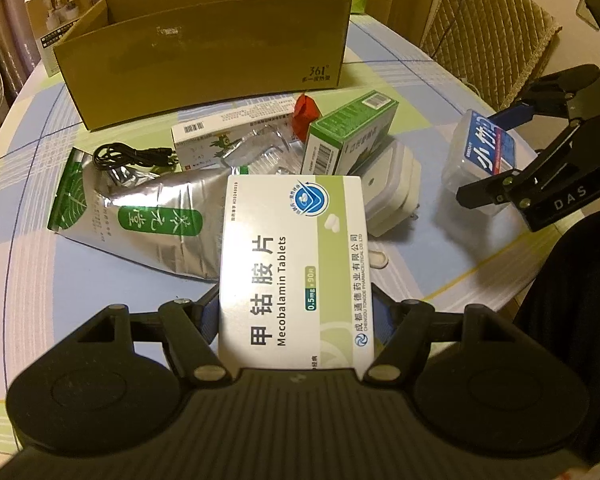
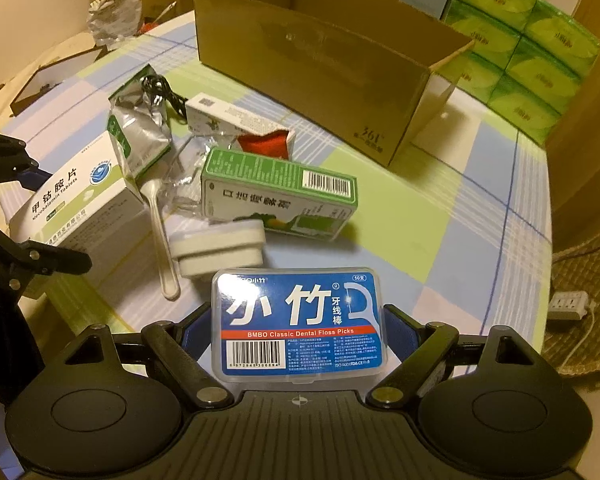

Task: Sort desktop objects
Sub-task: 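Carry the tablet box and floss case into the cardboard box and release both, then withdraw both tools from the cardboard box back over the table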

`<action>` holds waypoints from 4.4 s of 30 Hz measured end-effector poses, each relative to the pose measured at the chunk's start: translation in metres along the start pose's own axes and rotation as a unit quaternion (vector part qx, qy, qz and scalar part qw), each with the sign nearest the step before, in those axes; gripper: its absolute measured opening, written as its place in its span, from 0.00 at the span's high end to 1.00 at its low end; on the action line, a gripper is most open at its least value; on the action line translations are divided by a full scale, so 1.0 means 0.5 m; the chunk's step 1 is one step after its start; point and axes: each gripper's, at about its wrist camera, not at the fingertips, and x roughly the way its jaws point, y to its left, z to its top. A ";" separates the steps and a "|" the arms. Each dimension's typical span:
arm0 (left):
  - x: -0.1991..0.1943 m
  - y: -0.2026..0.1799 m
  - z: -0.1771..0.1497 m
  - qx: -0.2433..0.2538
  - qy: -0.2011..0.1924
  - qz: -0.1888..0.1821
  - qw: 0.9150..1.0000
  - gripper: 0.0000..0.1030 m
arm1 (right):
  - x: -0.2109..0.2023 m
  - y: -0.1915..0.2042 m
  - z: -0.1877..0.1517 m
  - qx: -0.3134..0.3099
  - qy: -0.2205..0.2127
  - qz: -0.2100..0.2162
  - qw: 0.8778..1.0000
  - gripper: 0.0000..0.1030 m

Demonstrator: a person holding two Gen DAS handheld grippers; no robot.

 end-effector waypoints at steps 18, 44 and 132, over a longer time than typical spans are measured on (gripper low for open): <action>-0.077 0.057 0.122 -0.011 -0.035 0.012 0.999 0.35 | -0.088 0.000 0.141 0.018 -0.074 -0.002 0.997 0.18; 0.056 0.284 0.517 -0.039 -0.080 0.040 0.995 0.35 | 0.079 -0.171 0.482 0.116 -0.142 -0.030 0.983 0.18; -0.161 0.146 0.080 -0.099 -0.091 0.064 0.989 0.05 | -0.114 0.073 0.040 0.052 -0.113 -0.023 0.992 0.02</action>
